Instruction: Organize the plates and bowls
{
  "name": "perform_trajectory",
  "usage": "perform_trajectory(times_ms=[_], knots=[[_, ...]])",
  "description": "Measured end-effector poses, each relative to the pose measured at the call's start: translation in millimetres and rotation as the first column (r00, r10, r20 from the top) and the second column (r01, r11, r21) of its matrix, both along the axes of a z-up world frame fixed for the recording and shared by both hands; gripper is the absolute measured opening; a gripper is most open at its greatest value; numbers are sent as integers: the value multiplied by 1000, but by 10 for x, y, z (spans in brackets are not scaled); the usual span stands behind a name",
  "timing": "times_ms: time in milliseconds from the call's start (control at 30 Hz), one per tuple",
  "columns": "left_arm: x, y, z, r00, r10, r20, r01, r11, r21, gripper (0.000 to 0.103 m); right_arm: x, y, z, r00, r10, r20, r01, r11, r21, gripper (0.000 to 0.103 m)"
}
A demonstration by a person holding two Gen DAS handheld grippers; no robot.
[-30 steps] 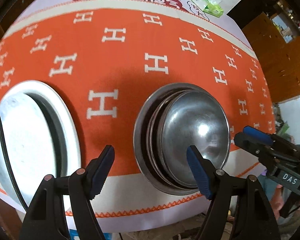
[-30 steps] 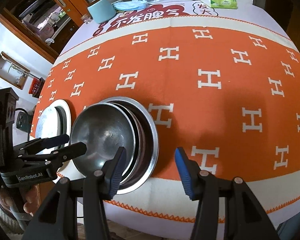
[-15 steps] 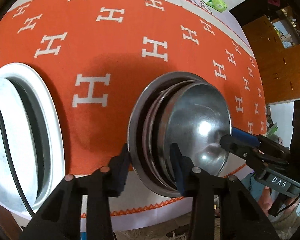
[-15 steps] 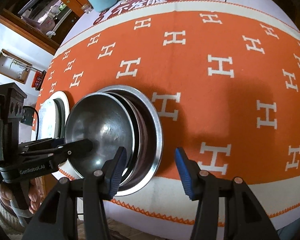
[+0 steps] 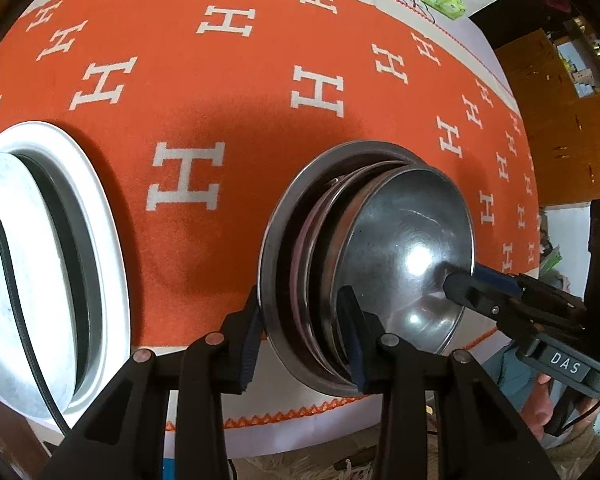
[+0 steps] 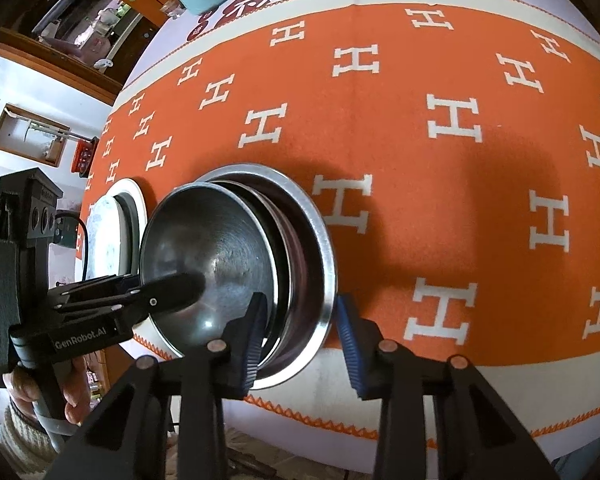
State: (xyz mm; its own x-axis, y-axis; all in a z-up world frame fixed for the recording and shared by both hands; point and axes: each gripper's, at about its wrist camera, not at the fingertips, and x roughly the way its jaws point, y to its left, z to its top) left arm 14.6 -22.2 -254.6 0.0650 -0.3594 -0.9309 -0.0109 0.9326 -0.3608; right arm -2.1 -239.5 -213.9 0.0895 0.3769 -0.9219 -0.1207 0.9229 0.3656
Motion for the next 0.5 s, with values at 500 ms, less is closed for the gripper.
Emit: perform_trajectory(times_ms=[500], knots=[[-26, -60, 146, 1000, 9, 8, -9, 998, 60, 35, 50, 24, 85, 999, 23, -29, -24, 1000, -14, 34]])
